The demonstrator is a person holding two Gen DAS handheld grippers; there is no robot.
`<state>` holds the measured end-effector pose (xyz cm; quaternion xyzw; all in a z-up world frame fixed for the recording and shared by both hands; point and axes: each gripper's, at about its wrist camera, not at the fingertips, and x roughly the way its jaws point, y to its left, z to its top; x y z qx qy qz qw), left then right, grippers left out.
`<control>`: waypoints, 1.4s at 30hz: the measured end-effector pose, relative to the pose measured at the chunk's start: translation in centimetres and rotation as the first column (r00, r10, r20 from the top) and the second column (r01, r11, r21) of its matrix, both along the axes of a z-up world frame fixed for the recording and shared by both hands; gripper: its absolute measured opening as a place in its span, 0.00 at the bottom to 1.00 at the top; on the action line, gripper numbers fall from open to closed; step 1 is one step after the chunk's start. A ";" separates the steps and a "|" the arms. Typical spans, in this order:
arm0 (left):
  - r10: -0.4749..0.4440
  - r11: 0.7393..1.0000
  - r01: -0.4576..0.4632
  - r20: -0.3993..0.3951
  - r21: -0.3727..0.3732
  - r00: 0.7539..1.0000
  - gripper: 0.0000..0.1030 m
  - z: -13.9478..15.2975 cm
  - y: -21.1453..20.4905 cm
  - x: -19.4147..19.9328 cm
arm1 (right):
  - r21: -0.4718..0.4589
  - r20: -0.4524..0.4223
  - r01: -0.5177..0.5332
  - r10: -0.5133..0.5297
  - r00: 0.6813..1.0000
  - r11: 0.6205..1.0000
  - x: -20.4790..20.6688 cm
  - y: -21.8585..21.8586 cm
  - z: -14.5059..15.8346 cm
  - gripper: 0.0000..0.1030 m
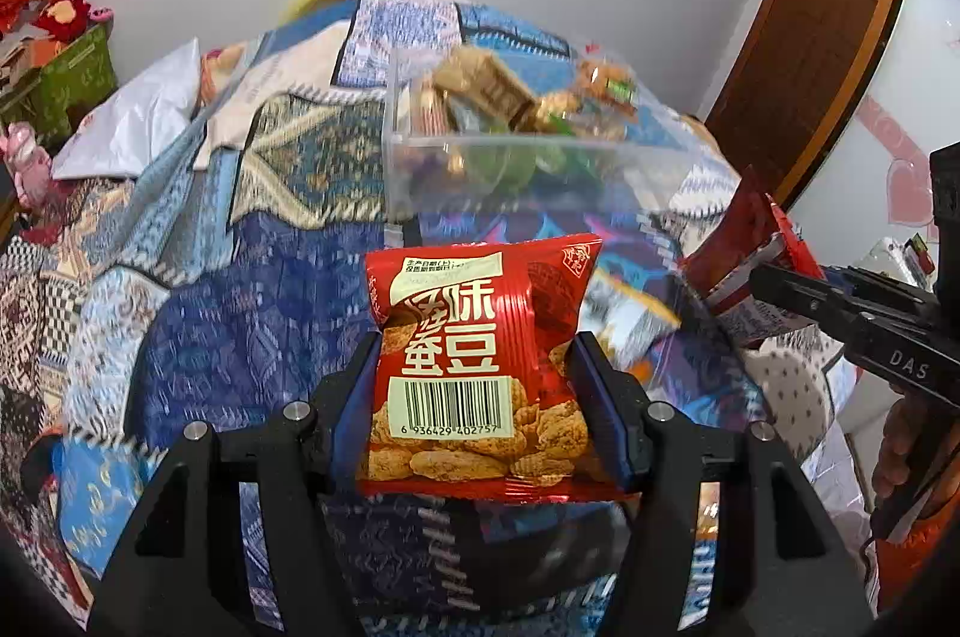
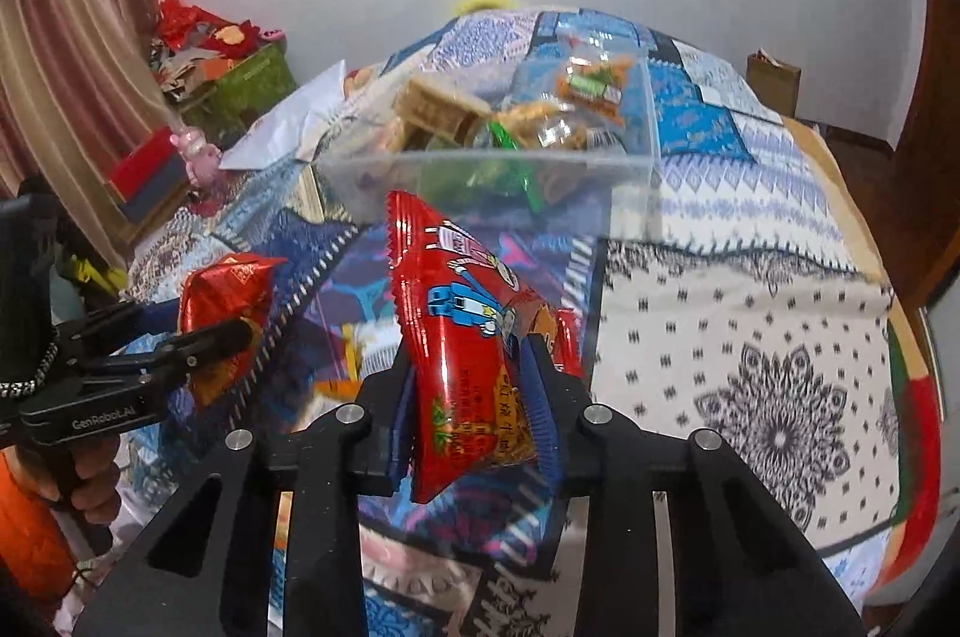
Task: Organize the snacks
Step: 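Carry both red bags over the box and lower them in with both grippers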
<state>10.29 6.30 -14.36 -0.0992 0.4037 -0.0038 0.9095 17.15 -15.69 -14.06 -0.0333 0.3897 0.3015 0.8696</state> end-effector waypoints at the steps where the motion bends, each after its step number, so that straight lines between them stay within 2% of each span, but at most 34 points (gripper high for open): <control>1: 0.000 1.000 0.000 0.007 0.002 1.000 0.60 0.3 0.0 0.1 | 0.002 0.007 -0.001 0.001 1.000 1.000 0.2 0.0 0.3 0.26; 4: 0.002 1.000 -0.002 0.030 0.011 1.000 0.60 1.0 0.1 0.9 | 0.015 0.031 0.000 0.000 1.000 1.000 0.8 0.1 1.3 0.19; 13: 0.027 1.000 -0.028 0.095 0.011 0.995 0.60 3.5 1.1 4.1 | 0.052 0.103 0.006 -0.011 0.995 0.999 3.1 0.4 4.0 0.19; 22: 0.053 0.998 -0.057 0.149 0.022 0.987 0.60 5.1 2.0 8.5 | 0.101 0.183 0.051 -0.069 0.981 0.994 6.8 0.4 6.9 0.19; 26: 0.071 0.997 -0.074 0.131 0.019 0.989 0.60 4.5 2.6 11.3 | 0.075 0.196 0.083 -0.096 0.976 0.994 9.0 1.1 6.5 0.19; 32: 0.062 0.997 -0.066 0.086 0.038 0.994 0.60 2.8 2.3 14.7 | 0.043 0.169 0.097 -0.103 0.980 0.994 11.5 2.1 4.7 0.19; 35: 0.053 0.998 -0.055 0.063 0.040 0.997 0.60 1.8 1.9 16.1 | 0.049 0.141 0.078 -0.085 0.986 0.996 12.3 2.8 3.8 0.19; 42: 0.054 0.997 -0.056 0.039 0.048 0.998 0.59 0.2 1.3 18.3 | 0.011 0.145 0.038 -0.039 0.989 0.999 12.7 4.9 2.9 0.19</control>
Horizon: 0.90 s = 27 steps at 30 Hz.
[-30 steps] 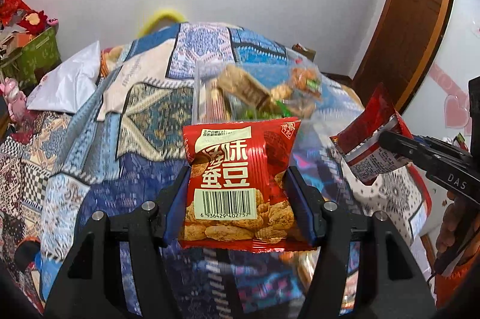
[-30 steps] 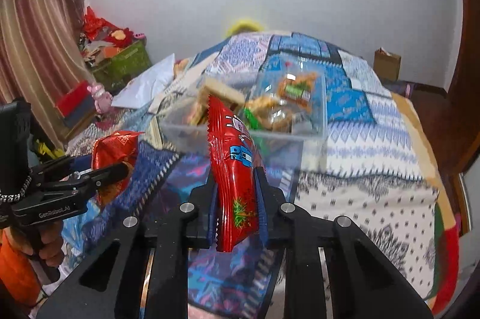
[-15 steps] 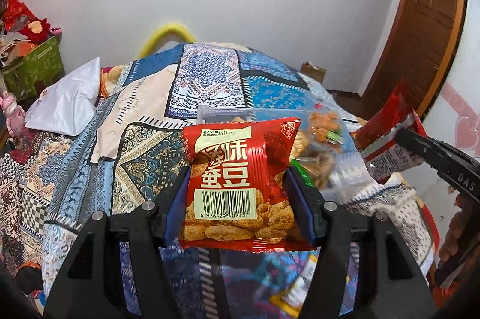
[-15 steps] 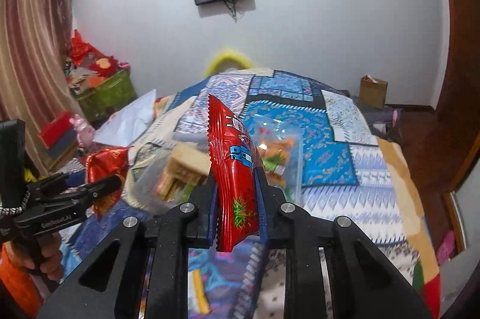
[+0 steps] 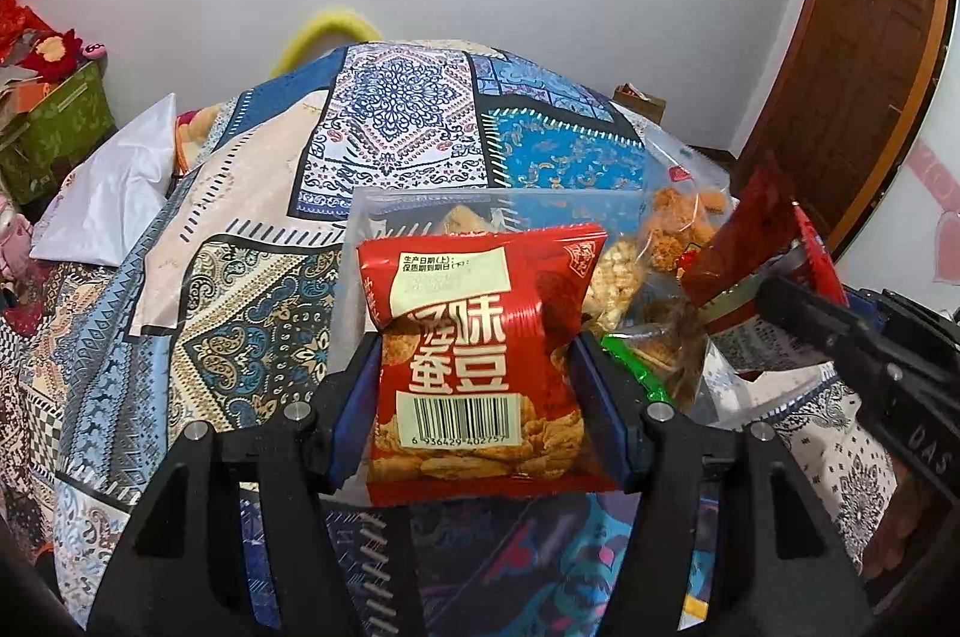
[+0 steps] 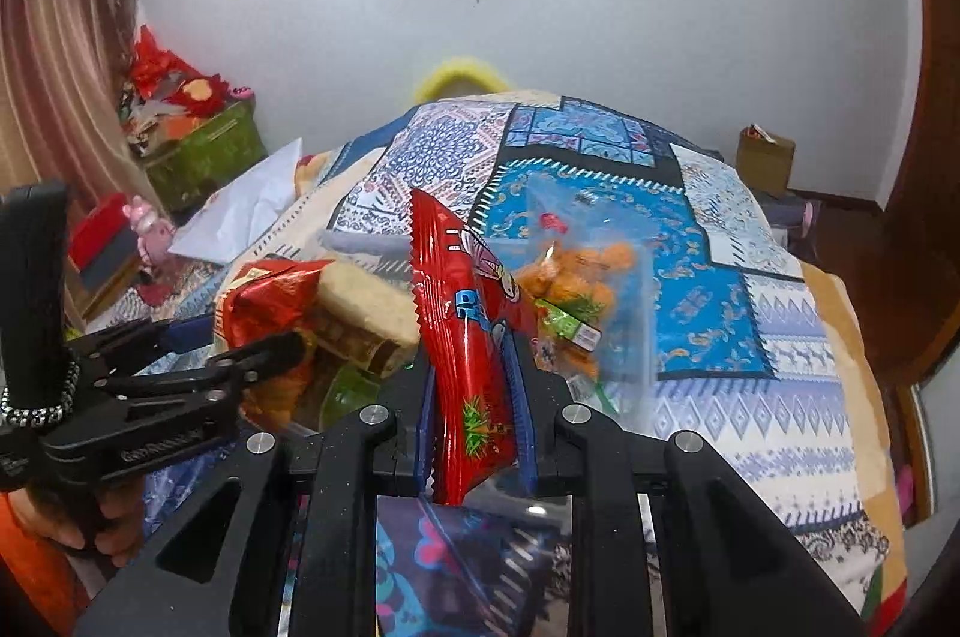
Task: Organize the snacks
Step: 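Carry both red bags over the box and lower them in with both grippers, then open both grippers over the box and move back to the snack pile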
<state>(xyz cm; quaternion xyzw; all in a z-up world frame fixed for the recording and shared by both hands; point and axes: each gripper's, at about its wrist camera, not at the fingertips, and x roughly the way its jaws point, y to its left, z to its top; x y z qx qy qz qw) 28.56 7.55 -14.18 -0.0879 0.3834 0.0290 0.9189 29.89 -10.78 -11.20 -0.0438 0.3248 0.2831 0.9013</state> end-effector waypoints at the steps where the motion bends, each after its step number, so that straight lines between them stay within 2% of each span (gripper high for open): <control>1: 0.000 1.000 0.000 -0.005 0.003 1.000 0.60 -0.2 -0.1 0.2 | 0.000 -0.002 -0.007 0.007 1.000 1.000 0.0 0.2 -0.1 0.20; 7: -0.005 1.000 0.004 -0.046 -0.019 0.999 0.60 -1.1 0.1 0.7 | -0.023 -0.022 -0.050 0.050 0.999 0.998 0.2 2.0 -1.1 0.27; 10: 0.002 0.999 -0.004 -0.043 -0.036 0.999 0.62 -1.0 0.6 0.2 | -0.017 -0.047 -0.071 0.071 0.996 0.997 0.3 2.4 -1.5 0.42; 11: 0.003 0.999 -0.005 -0.041 -0.035 0.999 0.62 -0.8 0.7 -0.1 | -0.012 -0.069 -0.078 0.077 0.995 0.997 0.3 2.4 -1.7 0.50; 15: 0.005 1.000 -0.005 -0.021 -0.028 1.000 0.62 0.2 1.2 -1.3 | -0.009 -0.117 -0.076 0.075 0.990 0.997 0.7 2.3 -2.3 0.62; 22: -0.001 1.000 0.002 0.028 -0.010 1.000 0.65 2.7 1.2 -3.7 | 0.023 -0.169 -0.070 0.073 0.983 0.997 0.3 1.4 -1.5 0.65; 24: -0.005 1.000 0.005 0.040 -0.010 0.999 0.65 3.3 1.1 -4.4 | 0.042 -0.166 -0.062 0.068 0.984 0.997 -0.1 0.9 -0.6 0.73; 27: -0.013 1.000 0.013 0.054 -0.004 0.998 0.65 4.2 0.8 -5.6 | 0.074 -0.143 -0.060 0.070 0.987 0.995 -1.1 0.1 0.6 0.76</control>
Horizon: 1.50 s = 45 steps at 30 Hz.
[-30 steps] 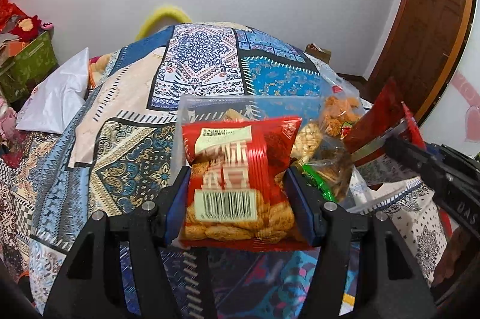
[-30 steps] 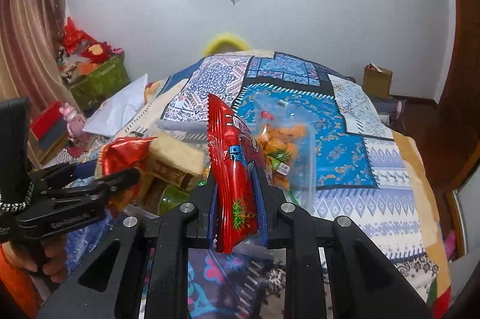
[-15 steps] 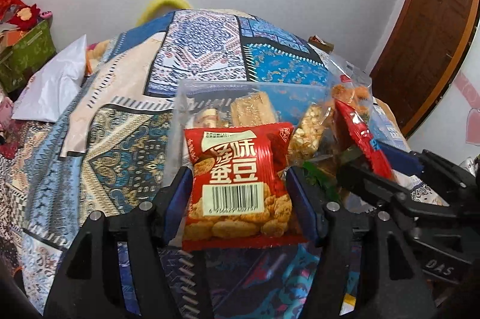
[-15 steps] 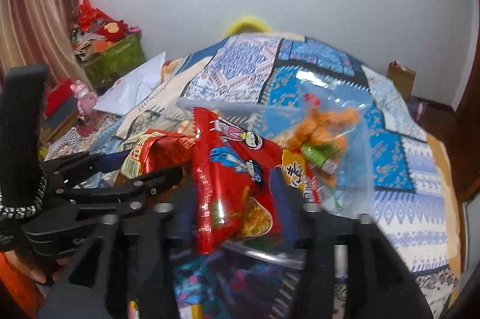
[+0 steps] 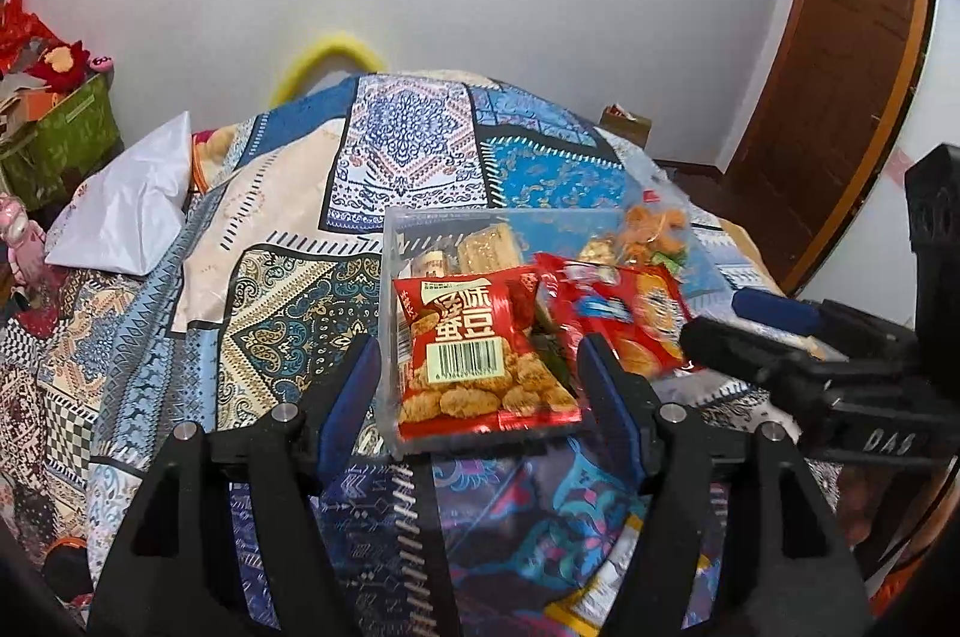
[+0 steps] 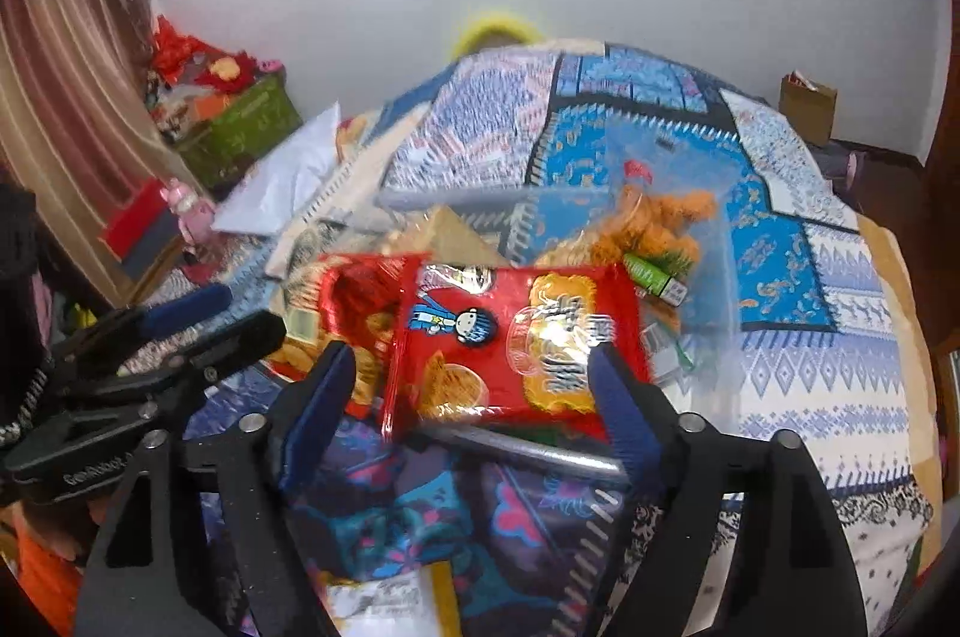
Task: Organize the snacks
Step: 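Open both grippers over the box and move back to the snack pile, then grasp a silver wafer pack with the left gripper while the right grasps a wafer roll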
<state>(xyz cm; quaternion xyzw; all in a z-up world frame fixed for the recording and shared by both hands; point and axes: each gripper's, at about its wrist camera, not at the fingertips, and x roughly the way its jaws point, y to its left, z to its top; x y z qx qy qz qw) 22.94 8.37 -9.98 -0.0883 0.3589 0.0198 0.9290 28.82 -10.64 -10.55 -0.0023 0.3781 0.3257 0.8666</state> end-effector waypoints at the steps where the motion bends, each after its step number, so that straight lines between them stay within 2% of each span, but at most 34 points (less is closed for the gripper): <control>1: -0.004 1.000 0.004 0.004 0.006 1.000 0.65 0.3 -0.1 -0.6 | 0.004 0.004 0.000 0.000 1.000 1.000 -0.3 -0.2 0.3 0.76; 7: -0.015 1.000 0.015 0.006 0.018 1.000 0.68 1.0 -0.5 -3.5 | -0.014 0.042 0.015 -0.015 0.999 1.000 -3.0 -1.2 1.4 0.76; 13: -0.037 0.999 0.037 -0.009 0.039 0.999 0.70 0.6 -1.2 -7.1 | -0.042 0.038 0.008 -0.006 0.999 0.999 -6.4 -1.5 0.5 0.76; 22: -0.040 0.999 0.041 -0.089 0.015 0.995 0.70 -2.6 -1.4 -12.1 | -0.080 -0.036 -0.036 0.033 0.999 0.996 -11.4 -0.7 -3.1 0.76; 26: -0.037 0.999 0.039 -0.131 0.007 0.991 0.70 -4.3 -1.3 -13.4 | -0.123 -0.090 -0.083 0.072 0.993 0.989 -13.2 0.5 -5.7 0.76; 32: -0.025 1.000 0.024 -0.165 -0.011 0.986 0.70 -5.7 -1.2 -14.7 | -0.199 -0.105 -0.113 0.094 0.990 0.973 -15.0 2.0 -8.1 0.74; 34: -0.025 1.000 0.023 -0.177 -0.012 0.984 0.70 -6.0 -1.3 -15.0 | -0.207 -0.115 -0.120 0.098 0.989 0.971 -15.2 2.2 -8.6 0.66; 36: -0.028 1.000 0.027 -0.184 -0.009 0.982 0.70 -6.3 -1.6 -15.2 | -0.199 -0.132 -0.142 0.117 0.984 0.970 -15.3 2.2 -8.9 0.44; 41: -0.047 0.999 0.047 -0.191 -0.004 0.981 0.70 -6.2 -2.5 -14.8 | -0.189 -0.101 -0.146 0.128 0.987 0.971 -15.8 1.3 -8.2 0.31; 45: -0.074 0.997 0.075 -0.190 0.001 0.979 0.70 -6.0 -3.7 -13.8 | -0.154 -0.081 -0.121 0.109 0.991 0.981 -15.8 -0.6 -7.3 0.30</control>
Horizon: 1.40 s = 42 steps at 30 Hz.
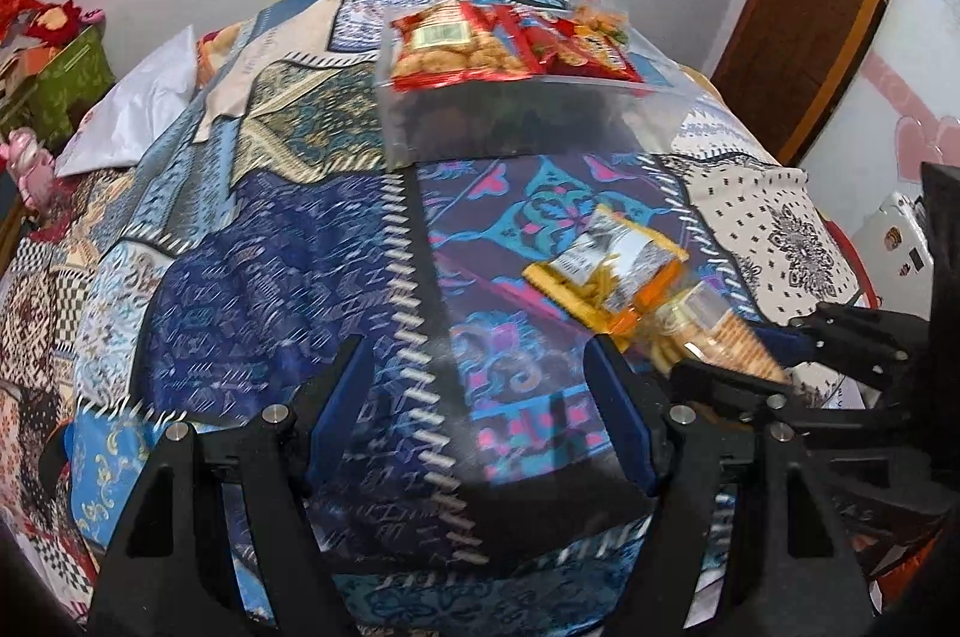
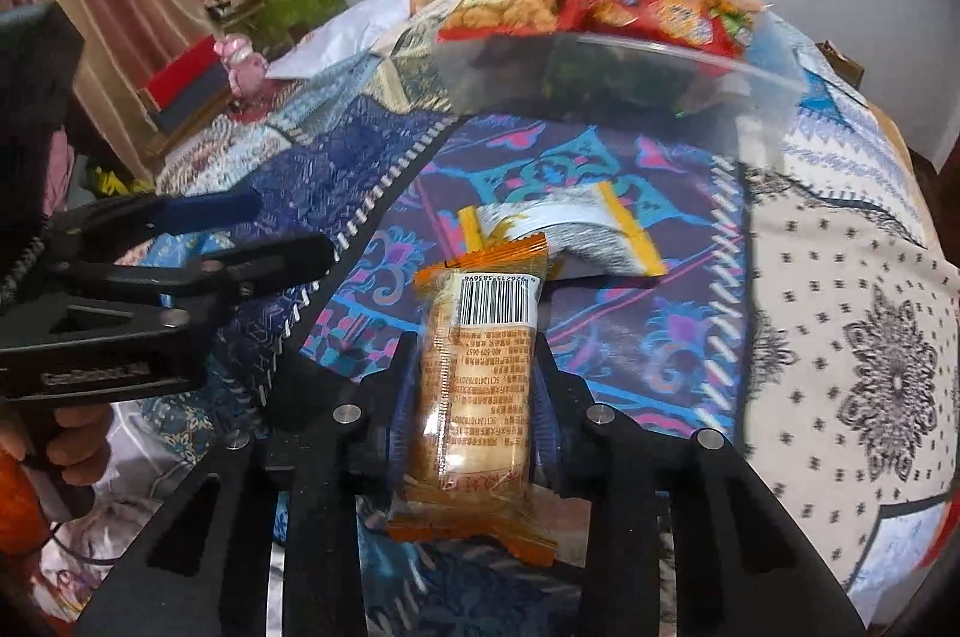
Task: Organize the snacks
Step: 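Grasp a silver wafer pack with the left gripper while the right grasps a wafer roll, then carry the silver pack and wafer roll over the box and release them inside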
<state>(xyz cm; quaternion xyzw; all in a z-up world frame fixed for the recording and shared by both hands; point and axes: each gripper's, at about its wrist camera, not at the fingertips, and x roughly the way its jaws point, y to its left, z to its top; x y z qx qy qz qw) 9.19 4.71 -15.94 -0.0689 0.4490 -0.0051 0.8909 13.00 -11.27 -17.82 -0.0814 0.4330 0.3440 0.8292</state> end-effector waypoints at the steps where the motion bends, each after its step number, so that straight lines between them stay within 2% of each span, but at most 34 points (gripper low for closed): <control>1: -0.010 1.000 0.010 0.000 0.002 1.000 0.70 0.1 -0.4 0.4 | 0.009 0.001 0.009 -0.009 1.000 1.000 0.1 -0.5 0.2 0.30; 9: -0.101 0.995 0.101 -0.038 0.019 0.994 0.70 -0.8 -4.0 4.0 | 0.047 0.031 0.121 -0.122 0.992 0.992 1.9 -5.1 1.4 0.30; 18: -0.167 0.984 0.172 -0.092 0.050 0.982 0.70 -2.9 -6.6 7.7 | 0.083 -0.003 0.185 -0.185 0.983 0.979 3.9 -8.2 1.3 0.30; 23: -0.152 0.987 0.157 -0.101 0.040 0.983 0.70 -4.2 -6.9 9.3 | 0.092 -0.021 0.203 -0.202 0.979 0.975 4.6 -9.0 1.0 0.30; 24: -0.152 0.987 0.156 -0.088 0.037 0.984 0.68 -4.2 -6.9 9.4 | 0.092 -0.021 0.204 -0.203 0.979 0.975 4.6 -9.0 1.0 0.30; 27: -0.158 0.986 0.161 -0.066 0.043 0.985 0.53 -4.3 -6.9 9.4 | 0.095 -0.021 0.211 -0.210 0.978 0.973 5.0 -9.3 1.1 0.30; 33: -0.162 0.986 0.163 -0.018 0.036 0.987 0.44 -3.3 -6.7 9.1 | 0.108 -0.018 0.221 -0.221 0.975 0.969 6.1 -9.6 1.3 0.30; 34: -0.160 0.987 0.160 -0.008 0.032 0.987 0.32 -3.1 -6.7 9.0 | 0.111 -0.018 0.223 -0.222 0.975 0.969 6.3 -9.6 1.4 0.30; 37: -0.149 0.989 0.148 0.023 0.027 0.989 0.28 -1.9 -6.3 8.7 | 0.115 -0.006 0.222 -0.222 0.975 0.968 6.7 -9.5 1.8 0.30; 42: -0.122 0.992 0.122 0.068 0.009 0.990 0.27 -0.2 -5.2 8.5 | 0.122 0.020 0.215 -0.219 0.976 0.969 7.4 -9.0 2.8 0.30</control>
